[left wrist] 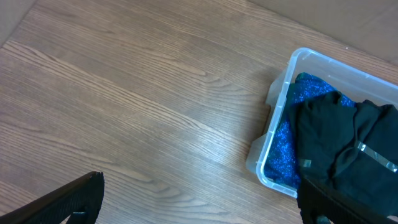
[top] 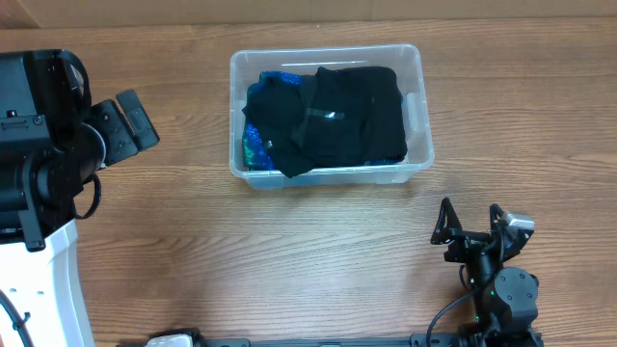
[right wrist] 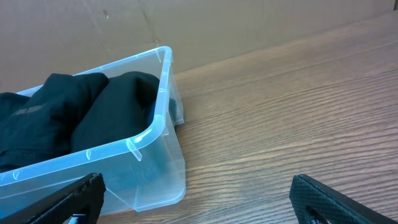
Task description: Pack container
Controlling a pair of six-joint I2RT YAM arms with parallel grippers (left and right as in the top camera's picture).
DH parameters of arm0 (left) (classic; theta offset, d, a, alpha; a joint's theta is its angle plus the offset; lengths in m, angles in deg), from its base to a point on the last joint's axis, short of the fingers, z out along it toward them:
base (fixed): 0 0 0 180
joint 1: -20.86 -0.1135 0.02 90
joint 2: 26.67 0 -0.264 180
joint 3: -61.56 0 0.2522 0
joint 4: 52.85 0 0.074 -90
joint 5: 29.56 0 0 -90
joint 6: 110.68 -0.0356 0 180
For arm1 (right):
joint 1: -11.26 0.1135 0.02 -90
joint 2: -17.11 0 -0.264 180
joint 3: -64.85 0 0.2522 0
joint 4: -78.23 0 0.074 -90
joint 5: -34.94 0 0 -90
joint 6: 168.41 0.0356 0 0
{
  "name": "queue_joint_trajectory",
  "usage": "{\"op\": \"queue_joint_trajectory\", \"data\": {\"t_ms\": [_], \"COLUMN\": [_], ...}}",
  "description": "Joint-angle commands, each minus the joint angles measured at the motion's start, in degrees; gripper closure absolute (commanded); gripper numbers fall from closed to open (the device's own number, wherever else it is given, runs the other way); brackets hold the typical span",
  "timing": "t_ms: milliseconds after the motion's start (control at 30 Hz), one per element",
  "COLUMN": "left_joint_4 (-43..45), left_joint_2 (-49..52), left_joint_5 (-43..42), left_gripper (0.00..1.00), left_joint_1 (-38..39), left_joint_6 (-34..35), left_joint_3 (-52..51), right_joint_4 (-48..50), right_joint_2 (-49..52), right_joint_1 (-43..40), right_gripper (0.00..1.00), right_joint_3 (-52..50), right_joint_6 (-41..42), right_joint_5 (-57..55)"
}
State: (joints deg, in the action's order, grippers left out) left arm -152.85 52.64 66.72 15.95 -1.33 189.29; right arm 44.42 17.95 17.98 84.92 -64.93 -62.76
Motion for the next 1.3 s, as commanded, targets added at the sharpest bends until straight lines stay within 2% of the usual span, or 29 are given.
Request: {"op": "queue_joint_trajectory", "data": {"t_ms": [0,600,700,800,867,967,1267], "left_joint_4": [-0.13,-0.13,-0.83,2.38,12.46,26.51,43.71], "left_joint_2": [0.09,0.09,-2.27,-8.11,-15.43,-25.86,-49.64], "left_joint_5": [0.74,0.72,1.79,2.16,-7.08,-17.40,-19.93], "left_gripper": [0.00,0.00,0.00,0.00,0.00,0.00,0.00], "left_joint_1": [0.02,0.02,-0.04,-0.04,0.02,0.02,0.04], "left_joint_6": [-0.04,-0.04,-0.26,-2.19,-10.14,-17.90,-17.88], "left_joint_3": [0.17,0.17,0.11,-2.03,-9.86,-24.50,-62.97], "right_joint_4": [0.74,0.74,0.74,0.74,0.74,0.74,0.74], "right_joint_2": [-0.68,-0.68,-0.68,-0.68,-0.68,-0.68,-0.68], "right_joint_1": [-0.37,-0.37,-0.37,-0.37,-0.37,-0.37,-0.37], "right_gripper": [0.00,0.00,0.00,0.00,0.00,0.00,0.00], "right_joint_3": [-0.39,-0.39,-0.39,-0.39,-0.39,-0.39,-0.39], "right_joint_6": [0.22,0.22,0.22,0.22,0.22,0.22,0.22], "right_joint_5": [0.33,0.31,0.31,0.33,0.33,0.31,0.31]}}
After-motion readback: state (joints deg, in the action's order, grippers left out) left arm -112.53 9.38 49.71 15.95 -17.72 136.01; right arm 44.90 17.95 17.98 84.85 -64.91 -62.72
